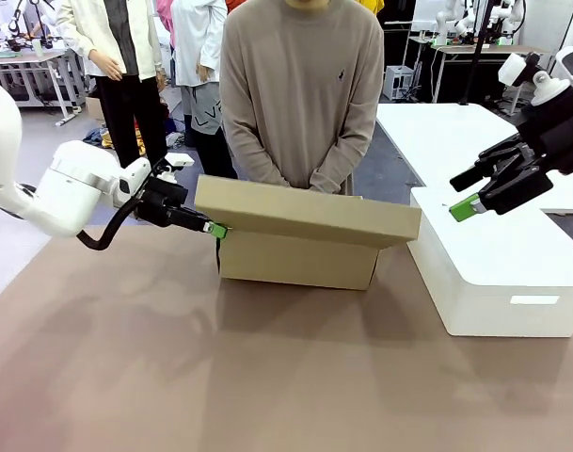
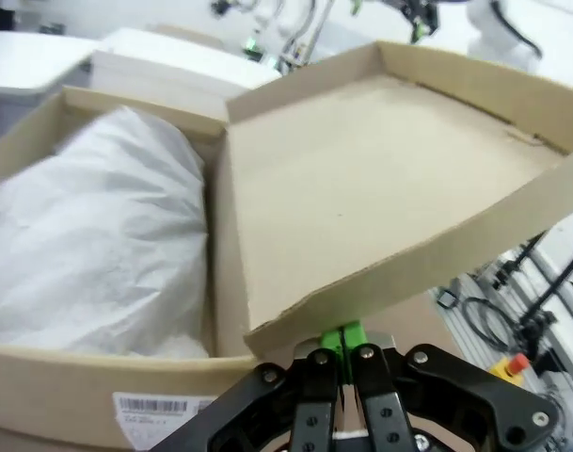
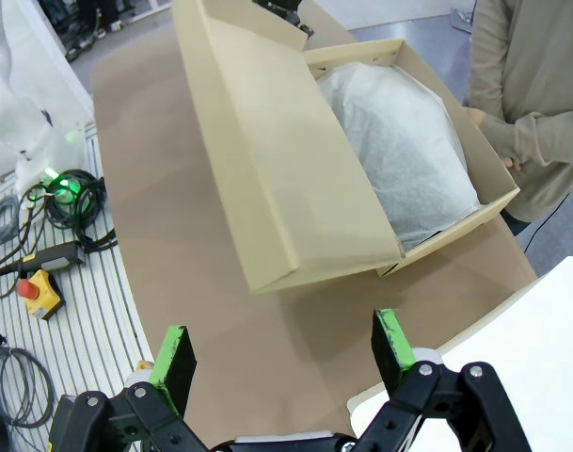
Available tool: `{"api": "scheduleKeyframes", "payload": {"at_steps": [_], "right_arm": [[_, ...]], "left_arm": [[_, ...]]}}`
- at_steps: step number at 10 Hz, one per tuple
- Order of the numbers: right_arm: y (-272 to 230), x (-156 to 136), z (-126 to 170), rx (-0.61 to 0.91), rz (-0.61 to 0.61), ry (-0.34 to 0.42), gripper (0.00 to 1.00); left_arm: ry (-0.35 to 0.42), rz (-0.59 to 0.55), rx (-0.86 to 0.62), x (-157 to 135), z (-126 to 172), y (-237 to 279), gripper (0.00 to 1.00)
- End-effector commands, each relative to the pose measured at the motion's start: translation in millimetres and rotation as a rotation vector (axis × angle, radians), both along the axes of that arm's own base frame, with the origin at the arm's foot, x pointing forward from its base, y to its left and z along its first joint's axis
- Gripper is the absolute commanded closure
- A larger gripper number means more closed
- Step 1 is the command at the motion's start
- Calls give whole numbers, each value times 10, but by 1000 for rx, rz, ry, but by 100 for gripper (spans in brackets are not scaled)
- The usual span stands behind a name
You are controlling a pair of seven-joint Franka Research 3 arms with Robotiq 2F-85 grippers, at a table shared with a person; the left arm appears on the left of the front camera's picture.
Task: Pack the shoes into the box.
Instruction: Close the Shoes Box.
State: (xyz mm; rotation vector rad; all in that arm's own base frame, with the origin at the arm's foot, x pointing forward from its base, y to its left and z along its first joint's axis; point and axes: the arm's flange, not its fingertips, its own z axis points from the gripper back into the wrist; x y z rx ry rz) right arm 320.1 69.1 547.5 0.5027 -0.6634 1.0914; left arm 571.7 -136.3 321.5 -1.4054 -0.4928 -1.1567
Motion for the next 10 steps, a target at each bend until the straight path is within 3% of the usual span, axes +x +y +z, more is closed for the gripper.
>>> {"api": "scheduleKeyframes", "payload": {"at_steps": [1, 6, 10], "right_arm": [[-2, 29, 3, 33, 24, -16, 0], [-2, 29, 3, 33, 24, -16, 0], [-2, 29, 3, 33, 24, -16, 0]], "left_arm": [[-82, 111, -5, -159, 121, -18, 100], [-98, 149, 23, -253, 354, 15, 100], [-178, 270, 171, -288, 476, 27, 100]]}}
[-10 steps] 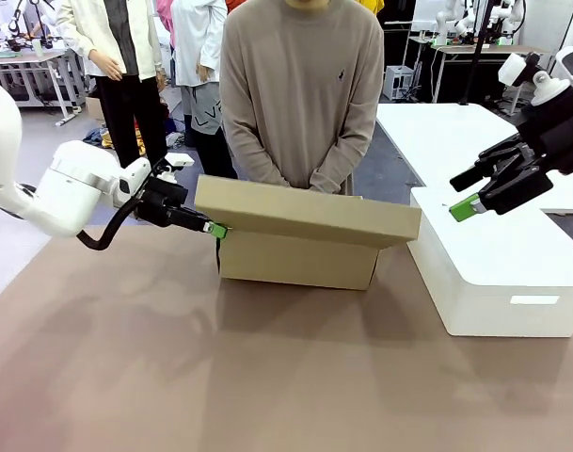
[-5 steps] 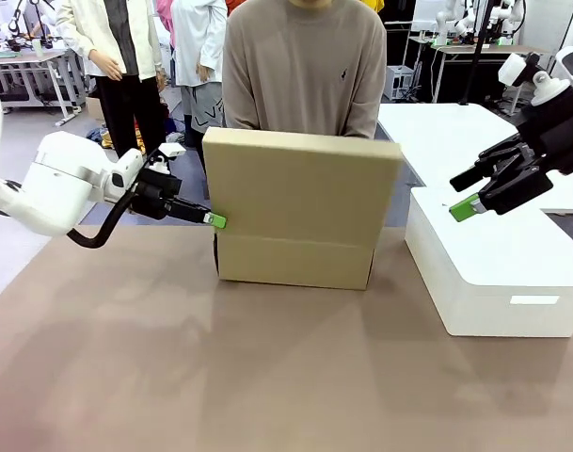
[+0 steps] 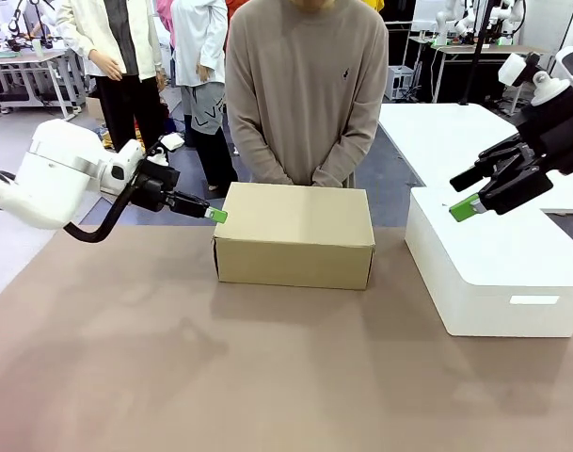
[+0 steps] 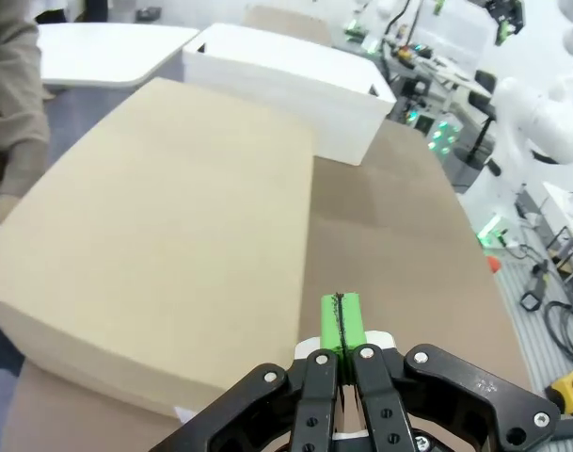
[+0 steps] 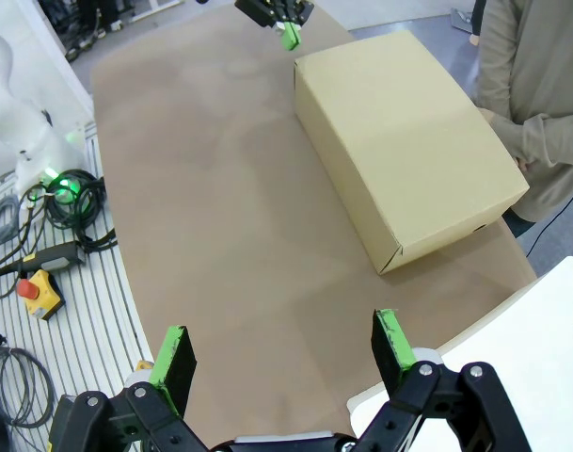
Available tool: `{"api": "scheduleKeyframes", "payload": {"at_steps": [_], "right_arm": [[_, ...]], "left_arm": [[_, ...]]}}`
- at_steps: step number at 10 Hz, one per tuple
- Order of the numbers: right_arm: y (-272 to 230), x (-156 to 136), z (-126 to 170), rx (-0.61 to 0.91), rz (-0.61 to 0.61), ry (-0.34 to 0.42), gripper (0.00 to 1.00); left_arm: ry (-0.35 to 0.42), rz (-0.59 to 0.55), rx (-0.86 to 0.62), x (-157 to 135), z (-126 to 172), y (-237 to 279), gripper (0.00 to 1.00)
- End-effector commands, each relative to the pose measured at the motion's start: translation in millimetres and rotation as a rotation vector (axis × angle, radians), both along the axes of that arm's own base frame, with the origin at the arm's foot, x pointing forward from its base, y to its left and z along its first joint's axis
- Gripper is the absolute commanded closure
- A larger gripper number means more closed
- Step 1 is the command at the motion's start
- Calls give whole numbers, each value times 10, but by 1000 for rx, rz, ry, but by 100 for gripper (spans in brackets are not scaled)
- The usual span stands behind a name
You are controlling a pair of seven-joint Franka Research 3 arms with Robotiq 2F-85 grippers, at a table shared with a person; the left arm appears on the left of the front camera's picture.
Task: Pack the shoes into the box.
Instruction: Close the Shoes Box, then press down on the lid of the Shoes Box.
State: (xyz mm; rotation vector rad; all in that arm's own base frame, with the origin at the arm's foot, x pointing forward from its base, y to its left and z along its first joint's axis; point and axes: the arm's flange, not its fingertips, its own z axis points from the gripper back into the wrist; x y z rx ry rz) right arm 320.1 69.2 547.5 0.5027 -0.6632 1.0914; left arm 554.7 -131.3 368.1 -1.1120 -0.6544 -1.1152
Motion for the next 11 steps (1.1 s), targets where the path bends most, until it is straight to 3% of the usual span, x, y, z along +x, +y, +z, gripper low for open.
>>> {"api": "scheduleKeyframes", "payload": {"at_steps": [1, 2, 3, 11], "right_arm": [[-2, 28, 4, 33, 24, -16, 0], [-2, 28, 4, 33, 24, -16, 0], [-2, 28, 4, 33, 24, -16, 0], [-2, 28, 4, 33, 24, -16, 0]], "left_arm": [[-32, 59, 60, -117, 63, 22, 100], [-26, -22, 117, -89, 121, 61, 100], [-22, 30, 31, -5, 26, 15, 100], [-22, 30, 31, -5, 26, 15, 100]]}}
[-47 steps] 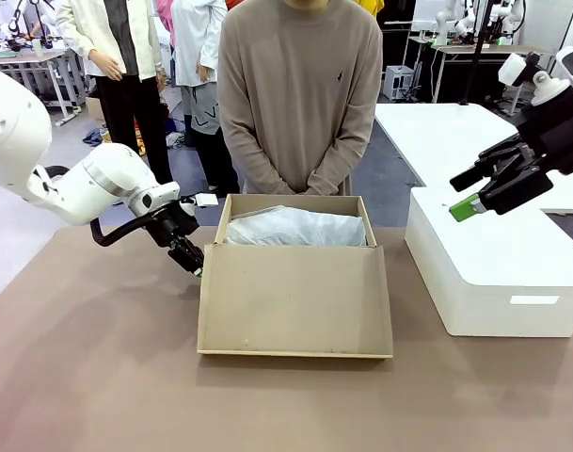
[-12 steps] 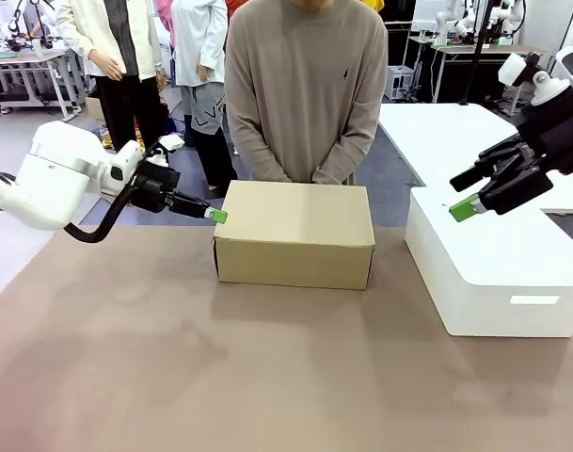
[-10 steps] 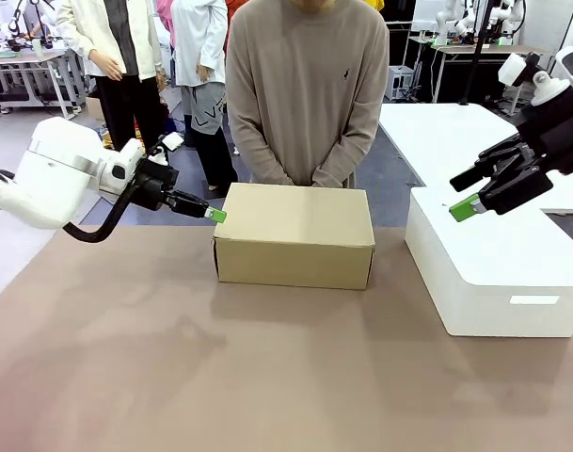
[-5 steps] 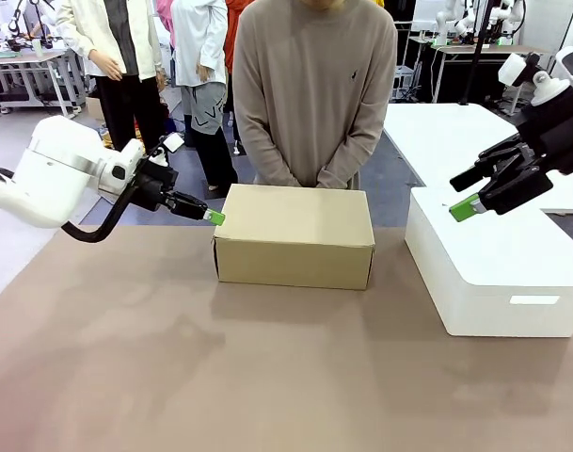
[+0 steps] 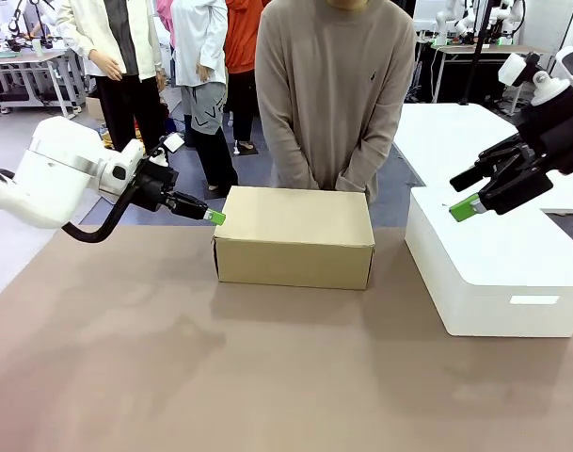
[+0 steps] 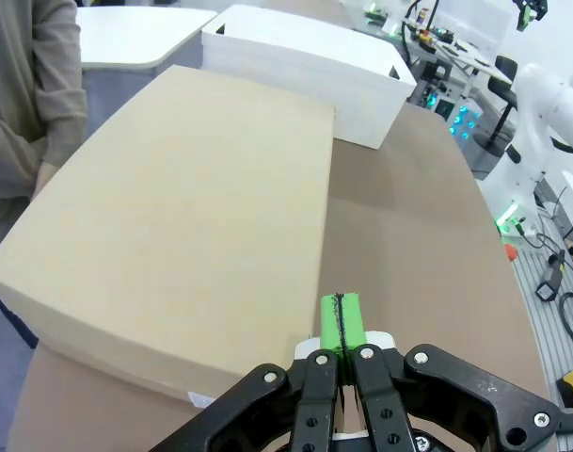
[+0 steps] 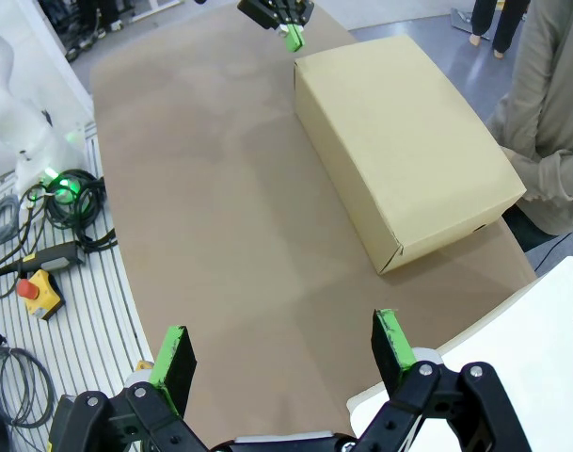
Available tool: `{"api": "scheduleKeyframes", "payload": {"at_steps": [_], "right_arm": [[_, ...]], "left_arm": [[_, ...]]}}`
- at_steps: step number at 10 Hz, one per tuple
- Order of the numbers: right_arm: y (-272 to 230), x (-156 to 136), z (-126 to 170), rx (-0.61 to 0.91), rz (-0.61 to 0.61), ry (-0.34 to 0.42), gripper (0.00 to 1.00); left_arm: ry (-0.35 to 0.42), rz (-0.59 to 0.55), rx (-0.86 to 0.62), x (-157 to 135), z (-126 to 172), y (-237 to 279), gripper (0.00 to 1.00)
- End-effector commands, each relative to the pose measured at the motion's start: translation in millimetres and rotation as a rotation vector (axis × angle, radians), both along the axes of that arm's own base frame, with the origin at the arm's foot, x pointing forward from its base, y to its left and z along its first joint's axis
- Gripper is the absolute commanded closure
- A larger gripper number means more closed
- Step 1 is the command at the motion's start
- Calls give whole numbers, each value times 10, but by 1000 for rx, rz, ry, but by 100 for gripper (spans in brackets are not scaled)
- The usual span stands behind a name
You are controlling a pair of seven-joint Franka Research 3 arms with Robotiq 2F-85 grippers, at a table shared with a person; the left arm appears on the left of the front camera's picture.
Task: Pack the shoes into the box.
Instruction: Press down on the lid of the Shoes Box.
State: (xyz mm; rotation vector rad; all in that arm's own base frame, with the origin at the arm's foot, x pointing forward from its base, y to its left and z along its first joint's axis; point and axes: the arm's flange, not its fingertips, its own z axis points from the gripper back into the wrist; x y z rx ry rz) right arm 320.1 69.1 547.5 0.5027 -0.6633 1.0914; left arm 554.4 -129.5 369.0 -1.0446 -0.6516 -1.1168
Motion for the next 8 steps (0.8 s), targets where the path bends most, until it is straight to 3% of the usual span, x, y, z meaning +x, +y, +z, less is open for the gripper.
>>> {"api": "scheduleKeyframes", "payload": {"at_steps": [1, 4, 8], "right_arm": [[-2, 28, 4, 33, 24, -16, 0], [-2, 28, 4, 33, 24, -16, 0], [96, 94, 153, -30, 25, 23, 0]], "left_arm": [[0, 3, -22, -2, 17, -3, 100], [0, 0, 0, 1, 2, 0, 100], [-55, -98, 375, -149, 772, -67, 100]]}}
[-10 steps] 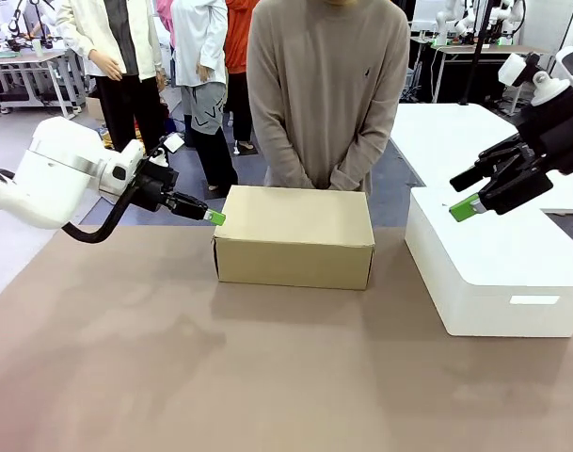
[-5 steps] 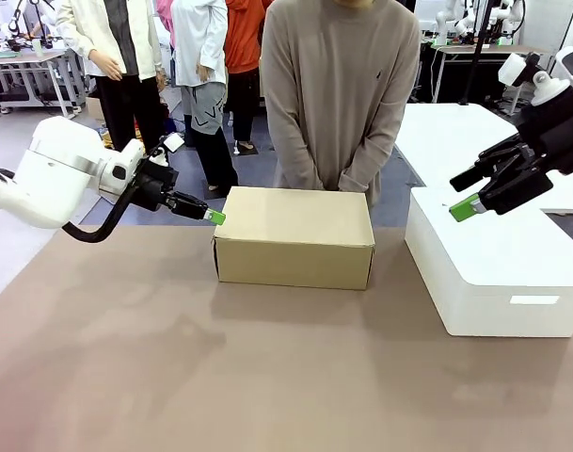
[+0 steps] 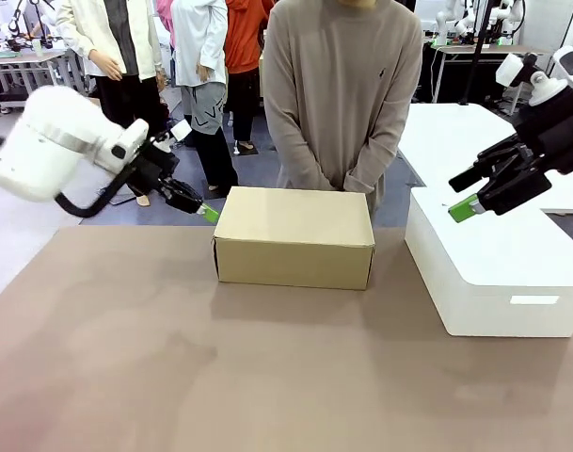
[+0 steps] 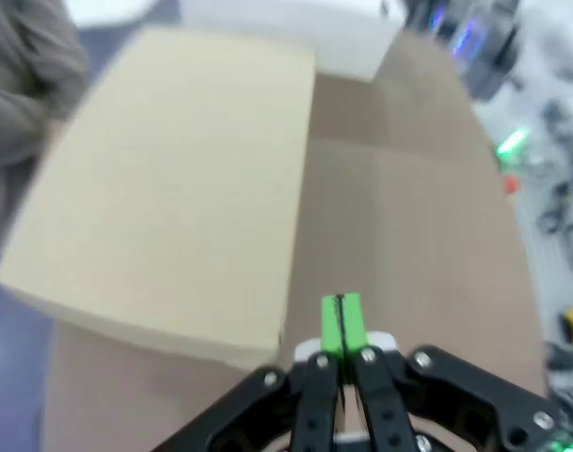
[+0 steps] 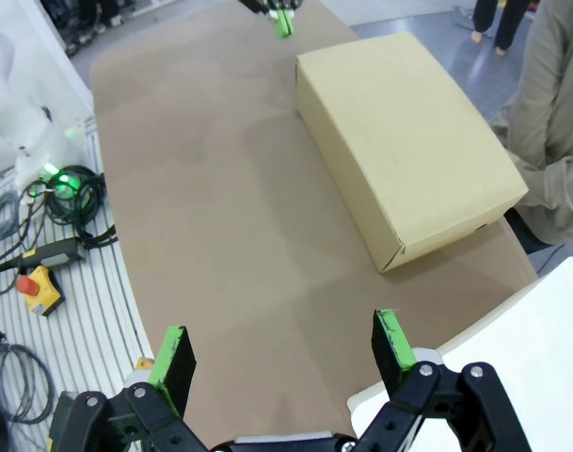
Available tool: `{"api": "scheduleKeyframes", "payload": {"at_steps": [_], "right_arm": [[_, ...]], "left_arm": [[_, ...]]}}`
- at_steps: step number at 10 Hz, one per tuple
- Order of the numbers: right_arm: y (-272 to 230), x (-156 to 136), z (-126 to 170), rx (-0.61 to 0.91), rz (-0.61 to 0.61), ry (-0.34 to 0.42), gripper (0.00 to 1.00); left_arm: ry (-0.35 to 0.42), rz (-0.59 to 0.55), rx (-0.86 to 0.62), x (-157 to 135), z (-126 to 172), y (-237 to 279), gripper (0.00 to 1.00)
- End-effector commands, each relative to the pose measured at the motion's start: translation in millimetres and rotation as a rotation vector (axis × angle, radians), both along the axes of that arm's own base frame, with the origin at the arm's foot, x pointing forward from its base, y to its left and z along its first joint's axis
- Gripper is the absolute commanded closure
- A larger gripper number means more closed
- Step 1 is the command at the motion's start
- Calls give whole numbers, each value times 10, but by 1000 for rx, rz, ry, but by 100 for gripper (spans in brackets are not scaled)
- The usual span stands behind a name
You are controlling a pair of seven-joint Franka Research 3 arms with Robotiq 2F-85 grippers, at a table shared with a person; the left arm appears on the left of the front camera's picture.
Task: Pack the shoes into the box.
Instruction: Press down on the lid of the Shoes Box.
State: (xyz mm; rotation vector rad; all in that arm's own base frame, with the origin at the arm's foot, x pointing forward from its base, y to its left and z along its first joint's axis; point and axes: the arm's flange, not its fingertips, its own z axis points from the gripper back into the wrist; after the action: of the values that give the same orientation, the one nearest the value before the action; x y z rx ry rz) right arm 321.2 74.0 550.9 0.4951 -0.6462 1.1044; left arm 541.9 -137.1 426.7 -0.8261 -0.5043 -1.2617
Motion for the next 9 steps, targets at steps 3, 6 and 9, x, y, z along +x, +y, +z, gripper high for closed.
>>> {"api": "scheduleKeyframes", "payload": {"at_steps": [3, 6, 9], "right_arm": [[283, 413, 443, -90, -42, 34, 0], [649, 772, 584, -130, -127, -20, 0], [1068, 1114, 449, -146, -208, -49, 0]], "left_arm": [[-52, 73, 200, -139, 460, 8, 45], [-149, 216, 172, -375, 573, 51, 0], [-222, 383, 213, -588, 667, 91, 0]]}}
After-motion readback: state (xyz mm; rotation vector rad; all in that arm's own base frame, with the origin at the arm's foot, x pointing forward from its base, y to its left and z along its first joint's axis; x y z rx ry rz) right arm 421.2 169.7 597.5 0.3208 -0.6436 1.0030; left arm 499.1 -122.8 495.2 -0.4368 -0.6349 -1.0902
